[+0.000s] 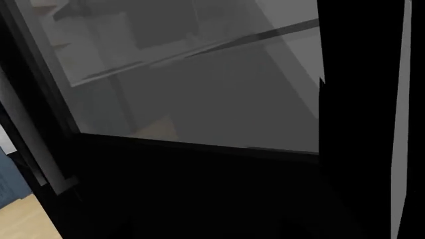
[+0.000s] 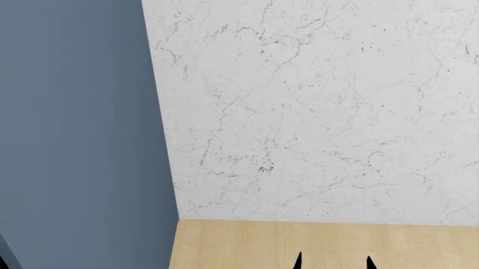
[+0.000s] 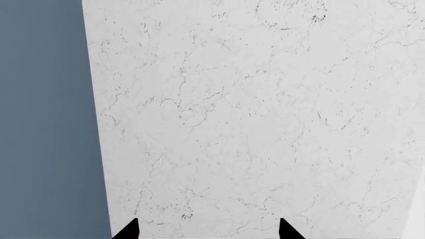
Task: Close the fridge door
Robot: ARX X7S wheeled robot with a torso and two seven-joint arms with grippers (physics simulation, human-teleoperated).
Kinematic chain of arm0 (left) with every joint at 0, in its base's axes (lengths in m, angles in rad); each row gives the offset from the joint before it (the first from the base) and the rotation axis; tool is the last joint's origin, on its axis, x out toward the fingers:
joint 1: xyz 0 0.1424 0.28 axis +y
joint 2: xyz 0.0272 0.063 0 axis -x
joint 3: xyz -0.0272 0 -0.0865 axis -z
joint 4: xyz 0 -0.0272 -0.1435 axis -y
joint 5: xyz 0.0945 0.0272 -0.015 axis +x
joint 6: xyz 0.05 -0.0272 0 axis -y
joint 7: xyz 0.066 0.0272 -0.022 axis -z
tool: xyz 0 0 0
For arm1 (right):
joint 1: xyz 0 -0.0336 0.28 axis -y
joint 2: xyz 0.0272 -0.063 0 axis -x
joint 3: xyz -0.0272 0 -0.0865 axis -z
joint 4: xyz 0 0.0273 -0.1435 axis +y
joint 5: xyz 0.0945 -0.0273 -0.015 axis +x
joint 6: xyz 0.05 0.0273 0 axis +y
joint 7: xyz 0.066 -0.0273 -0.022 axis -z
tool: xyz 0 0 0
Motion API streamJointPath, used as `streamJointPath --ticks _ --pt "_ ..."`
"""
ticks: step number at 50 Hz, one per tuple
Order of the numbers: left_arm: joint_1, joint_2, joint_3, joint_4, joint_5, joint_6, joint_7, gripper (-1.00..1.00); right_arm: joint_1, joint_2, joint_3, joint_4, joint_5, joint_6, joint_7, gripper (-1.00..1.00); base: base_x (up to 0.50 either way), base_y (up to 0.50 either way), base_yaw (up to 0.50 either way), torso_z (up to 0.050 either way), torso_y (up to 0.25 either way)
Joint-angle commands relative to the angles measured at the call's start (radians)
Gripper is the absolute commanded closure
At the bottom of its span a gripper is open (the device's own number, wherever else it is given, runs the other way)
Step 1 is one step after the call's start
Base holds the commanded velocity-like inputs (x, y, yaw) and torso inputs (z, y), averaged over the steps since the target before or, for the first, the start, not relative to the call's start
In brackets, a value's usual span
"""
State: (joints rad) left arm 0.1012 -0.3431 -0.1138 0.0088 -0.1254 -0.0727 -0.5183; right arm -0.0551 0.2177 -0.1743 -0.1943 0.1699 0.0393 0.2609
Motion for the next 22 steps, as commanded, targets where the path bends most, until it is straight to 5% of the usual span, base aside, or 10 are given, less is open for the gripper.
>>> streamJointPath --ticks 1,9,22 --pt "-0.217 -0.182 -0.171 0.021 0.021 -0.209 -0.068 -1.0 -0.019 0.011 -0.001 -0.01 0.009 -0.011 0.009 -1.0 0.04 0.02 0.0 0.0 0.0" --pt "-0.316 -0.214 -0.23 -0.114 0.056 -0.346 -0.171 -1.0 -0.027 0.018 0.003 -0.007 0.019 -0.025 0.008 -1.0 0.03 0.02 0.0 0.0 0.0" --pt "-0.449 -0.27 -0.329 -0.428 0.007 -0.232 -0.169 -1.0 -0.039 0.023 0.003 -0.013 0.025 -0.034 0.016 -1.0 0.0 0.02 0.0 0.0 0.0"
